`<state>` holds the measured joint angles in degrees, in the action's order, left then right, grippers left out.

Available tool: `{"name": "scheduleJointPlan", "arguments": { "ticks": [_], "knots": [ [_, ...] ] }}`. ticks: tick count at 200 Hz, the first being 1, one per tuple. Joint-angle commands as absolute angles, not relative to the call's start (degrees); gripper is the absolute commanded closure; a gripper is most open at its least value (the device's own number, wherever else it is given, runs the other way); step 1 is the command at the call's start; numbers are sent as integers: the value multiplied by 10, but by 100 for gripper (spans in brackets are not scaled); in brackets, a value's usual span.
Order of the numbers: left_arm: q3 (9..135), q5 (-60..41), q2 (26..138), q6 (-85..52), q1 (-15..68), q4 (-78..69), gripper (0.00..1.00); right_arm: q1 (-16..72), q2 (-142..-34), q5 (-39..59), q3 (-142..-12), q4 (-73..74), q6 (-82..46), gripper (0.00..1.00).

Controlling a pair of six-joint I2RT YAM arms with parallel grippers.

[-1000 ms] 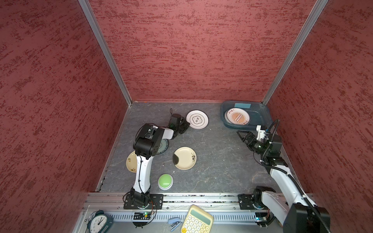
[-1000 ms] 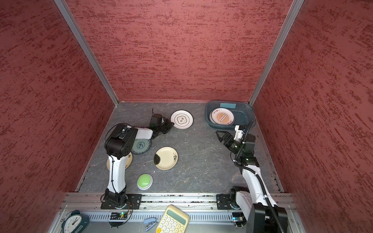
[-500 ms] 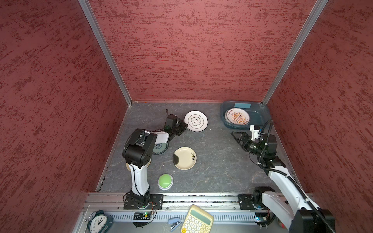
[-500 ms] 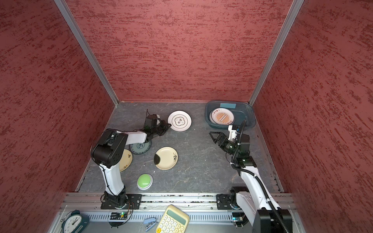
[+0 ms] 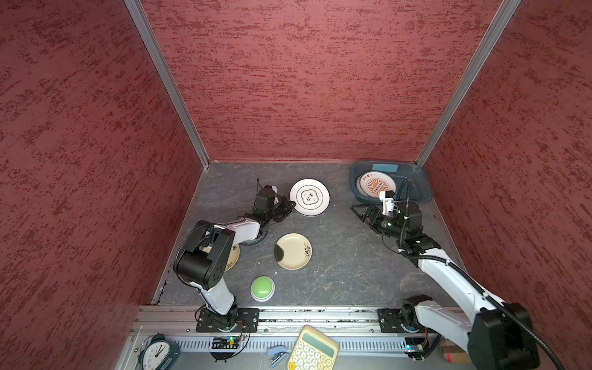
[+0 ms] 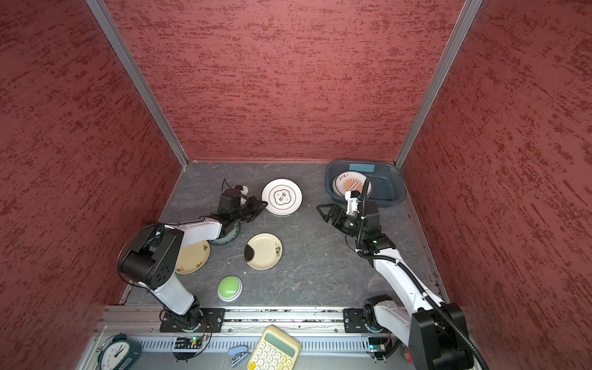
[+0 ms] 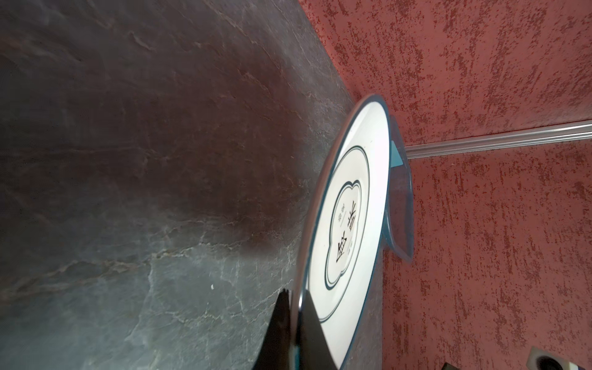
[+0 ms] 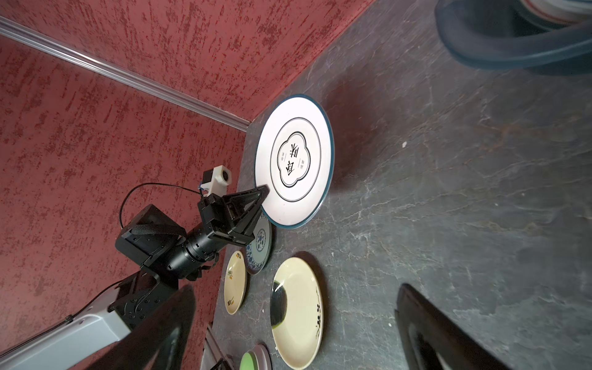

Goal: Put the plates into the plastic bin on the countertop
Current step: 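Tilt the cloud-motif plate up with the left gripper while the right gripper approaches its rim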

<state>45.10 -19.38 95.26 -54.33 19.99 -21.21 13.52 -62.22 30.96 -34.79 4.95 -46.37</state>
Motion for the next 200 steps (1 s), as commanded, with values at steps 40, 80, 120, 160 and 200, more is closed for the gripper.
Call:
{"name": "scheduleJointPlan", "arguments": {
  "ticks": [40,80,120,160,200],
  "knots": [
    [373,-158,813,-512,198,-187,100,210,-703,273,-401,109,-455,5],
    [342,-141,757,-514,197,-170,100,243,-765,280,-428,144,-458,9],
    [324,-151,740,-531,196,-177,100,254,-828,299,-459,180,-475,13],
    [322,-167,726,-549,197,-178,100,258,-875,286,-472,191,-475,20],
    [327,-193,723,-575,197,-191,100,260,-898,285,-490,178,-471,28]
  ]
}}
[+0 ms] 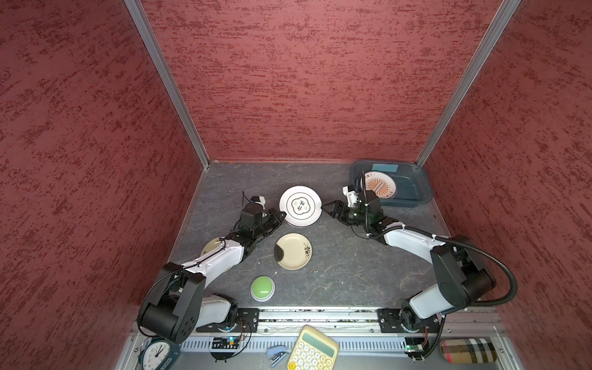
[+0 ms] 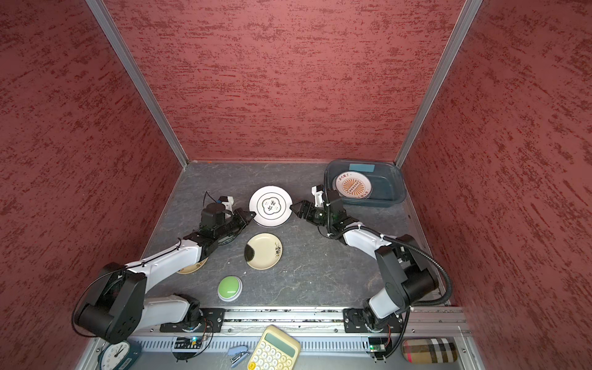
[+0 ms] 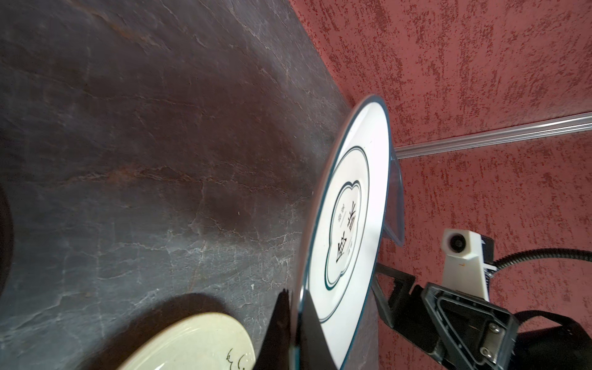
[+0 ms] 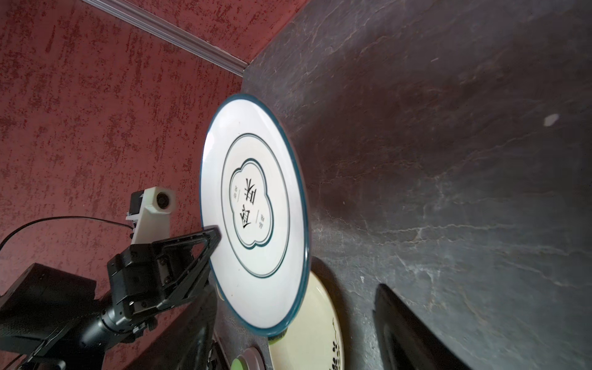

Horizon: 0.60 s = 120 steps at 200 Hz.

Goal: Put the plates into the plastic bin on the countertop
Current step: 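Tilt the cloud-motif plate up with the left gripper while the right gripper approaches its rim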

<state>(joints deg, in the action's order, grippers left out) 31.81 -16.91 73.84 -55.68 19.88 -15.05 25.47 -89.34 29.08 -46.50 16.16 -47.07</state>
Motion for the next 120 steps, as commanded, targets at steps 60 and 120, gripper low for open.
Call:
{"name": "scheduleJointPlan", "arguments": {
  "ticks": [60,120],
  "knots": [
    [348,-217,727,-576,199,-186,100,261,-912,289,-503,177,-479,60],
    [361,-227,730,-577,205,-192,100,262,-918,293,-497,199,-492,73]
  ]
}}
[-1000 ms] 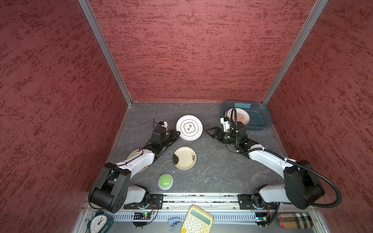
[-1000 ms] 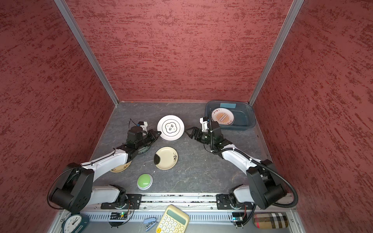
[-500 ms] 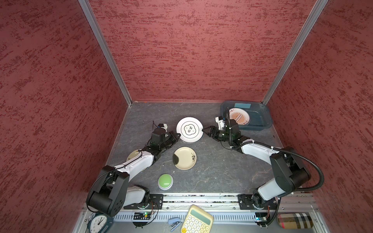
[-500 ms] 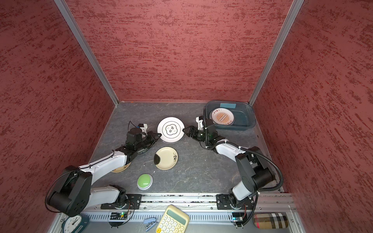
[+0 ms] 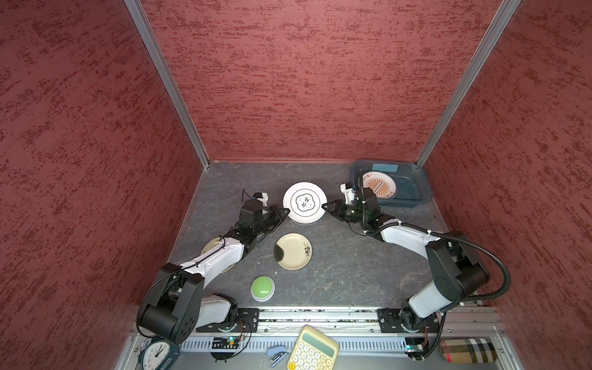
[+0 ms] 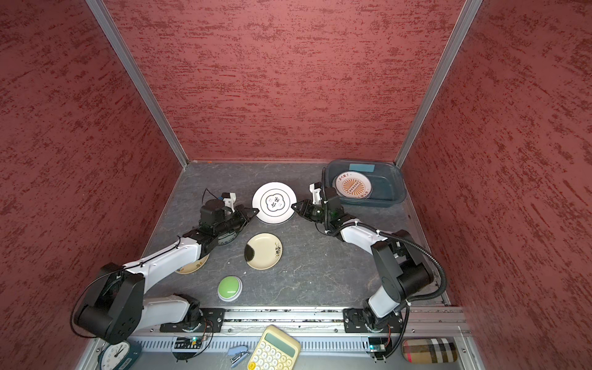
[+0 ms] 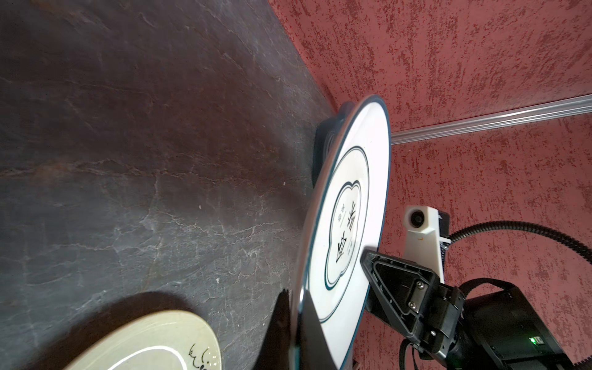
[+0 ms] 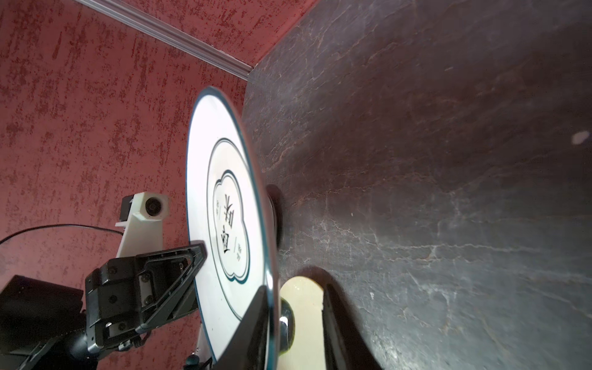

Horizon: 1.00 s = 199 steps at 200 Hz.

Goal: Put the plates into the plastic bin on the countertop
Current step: 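Tilt the cloud-motif plate up with the left gripper while the right gripper approaches its rim, then grasp the raised rim with the right gripper and carry it toward the bin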

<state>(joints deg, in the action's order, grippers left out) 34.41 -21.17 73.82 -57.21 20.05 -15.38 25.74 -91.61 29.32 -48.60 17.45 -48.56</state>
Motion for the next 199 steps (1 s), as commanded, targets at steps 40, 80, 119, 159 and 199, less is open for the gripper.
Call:
{"name": "scheduleJointPlan", "arguments": {
  "ticks": [40,80,119,159,199],
  "knots": [
    [368,-227,737,-577,207,-192,100,261,-918,289,-494,207,-502,93],
    [373,-226,734,-574,201,-173,53,261,-921,291,-500,207,-503,100],
    [377,-217,702,-555,186,-131,27,258,-920,282,-514,190,-500,100],
    [366,-206,654,-533,168,-109,13,222,-891,272,-521,140,-484,100],
    [360,-208,623,-508,146,-85,1,148,-836,257,-519,86,-477,100]
  ]
}}
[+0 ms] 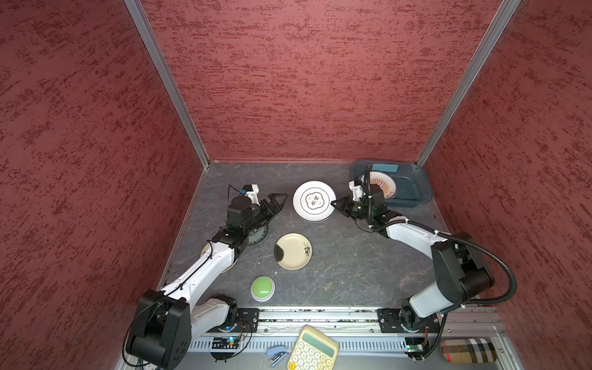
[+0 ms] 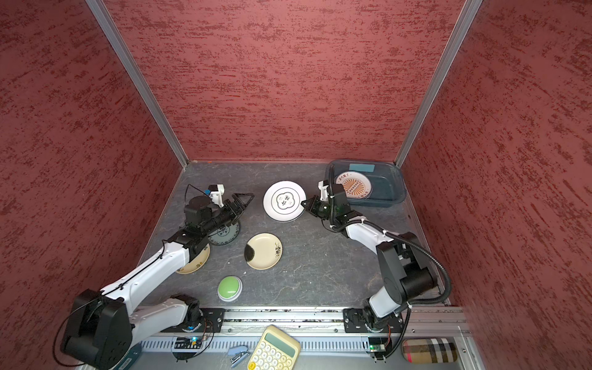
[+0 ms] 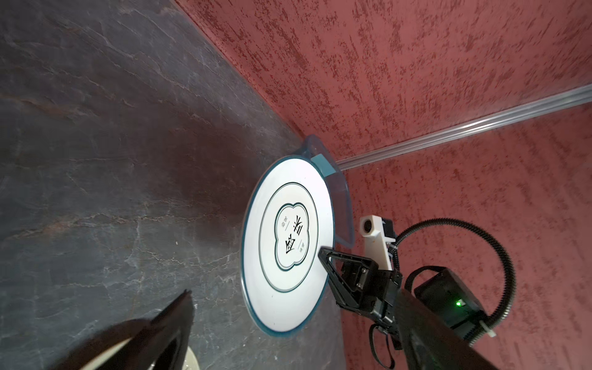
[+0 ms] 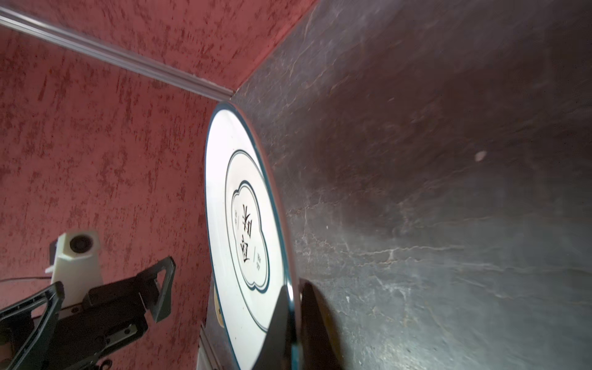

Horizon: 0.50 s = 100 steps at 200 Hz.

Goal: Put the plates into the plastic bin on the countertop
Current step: 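Grasp the raised rim with the right gripper and carry it toward the bin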

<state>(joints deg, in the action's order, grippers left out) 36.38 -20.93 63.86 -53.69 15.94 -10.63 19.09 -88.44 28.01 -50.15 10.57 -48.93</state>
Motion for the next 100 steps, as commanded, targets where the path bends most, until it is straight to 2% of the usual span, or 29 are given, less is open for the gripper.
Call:
{"name": "scheduleJointPlan", "arguments": {
  "ticks": [1,54,76,100],
  "knots": [
    [359,-208,622,-508,144,-84,1,146,-836,255,-520,83,-476,100],
    [361,-245,608,-480,106,-62,1,24,-762,228,-498,21,-475,100],
    [374,-287,602,-440,104,-58,1,-9,-753,208,-515,-24,-468,100],
    [370,-283,584,-421,105,-48,1,-42,-750,212,-533,-46,-465,100]
  ]
}}
